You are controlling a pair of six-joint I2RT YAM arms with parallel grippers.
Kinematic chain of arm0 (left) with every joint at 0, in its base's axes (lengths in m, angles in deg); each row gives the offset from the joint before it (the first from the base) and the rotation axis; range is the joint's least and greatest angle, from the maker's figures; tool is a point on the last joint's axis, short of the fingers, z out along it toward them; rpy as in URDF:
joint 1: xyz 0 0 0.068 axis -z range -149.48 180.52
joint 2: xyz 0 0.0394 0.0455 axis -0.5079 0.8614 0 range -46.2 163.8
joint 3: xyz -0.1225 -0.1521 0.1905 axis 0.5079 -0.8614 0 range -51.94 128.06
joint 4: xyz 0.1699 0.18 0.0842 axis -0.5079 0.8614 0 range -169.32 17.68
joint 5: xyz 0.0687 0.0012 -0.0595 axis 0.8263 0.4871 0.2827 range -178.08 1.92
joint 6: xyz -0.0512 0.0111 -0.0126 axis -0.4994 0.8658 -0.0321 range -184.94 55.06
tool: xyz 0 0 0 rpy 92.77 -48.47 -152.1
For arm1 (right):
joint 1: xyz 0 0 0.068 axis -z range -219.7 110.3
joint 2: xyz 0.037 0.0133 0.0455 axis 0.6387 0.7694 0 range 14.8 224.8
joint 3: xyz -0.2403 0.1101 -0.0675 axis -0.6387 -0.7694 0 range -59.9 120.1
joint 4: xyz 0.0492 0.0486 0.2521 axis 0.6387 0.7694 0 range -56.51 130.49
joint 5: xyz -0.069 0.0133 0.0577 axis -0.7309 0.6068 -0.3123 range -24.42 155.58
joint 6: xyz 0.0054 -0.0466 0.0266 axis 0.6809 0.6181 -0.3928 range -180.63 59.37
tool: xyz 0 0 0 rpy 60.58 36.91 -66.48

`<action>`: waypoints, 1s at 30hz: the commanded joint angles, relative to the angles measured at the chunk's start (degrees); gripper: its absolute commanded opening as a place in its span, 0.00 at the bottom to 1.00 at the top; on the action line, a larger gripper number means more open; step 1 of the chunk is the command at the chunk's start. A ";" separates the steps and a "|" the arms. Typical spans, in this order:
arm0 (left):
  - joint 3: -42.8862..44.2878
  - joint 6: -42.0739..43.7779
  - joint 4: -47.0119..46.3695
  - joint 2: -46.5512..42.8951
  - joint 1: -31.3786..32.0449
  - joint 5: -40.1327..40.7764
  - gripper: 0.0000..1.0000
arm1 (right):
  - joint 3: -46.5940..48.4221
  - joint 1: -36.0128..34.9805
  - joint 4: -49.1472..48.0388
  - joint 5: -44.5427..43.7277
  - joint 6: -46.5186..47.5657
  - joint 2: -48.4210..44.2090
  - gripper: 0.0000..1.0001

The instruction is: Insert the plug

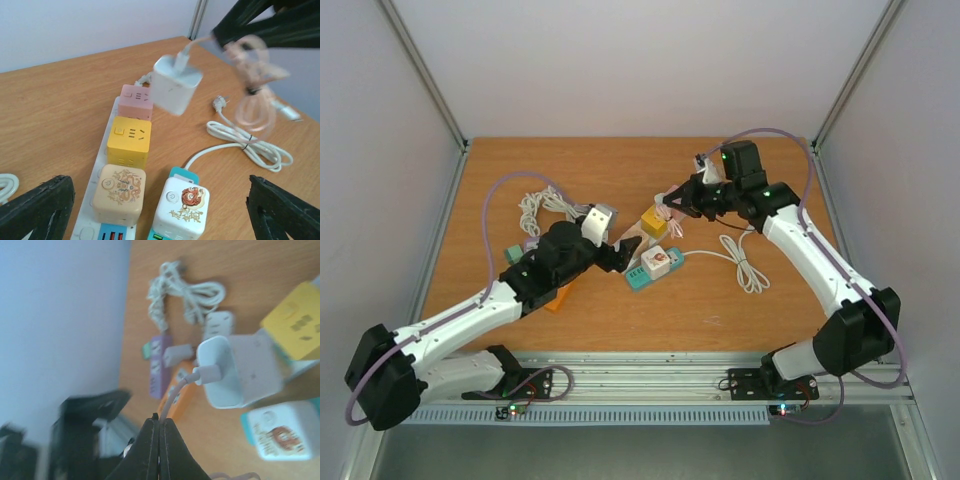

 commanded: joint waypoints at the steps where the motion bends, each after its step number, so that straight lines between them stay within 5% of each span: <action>1: 1.91 4.45 -5.26 1.85 -1.15 -0.17 0.94 | 2.91 0.14 4.66 14.69 5.25 -5.29 0.01; 17: 1.40 4.96 -32.30 9.68 -2.41 -25.69 0.96 | 4.84 0.15 12.71 23.82 9.77 -14.14 0.01; 30: 3.69 5.51 -41.02 16.00 -1.71 -31.70 0.93 | 2.32 0.05 9.16 25.61 6.32 -15.49 0.01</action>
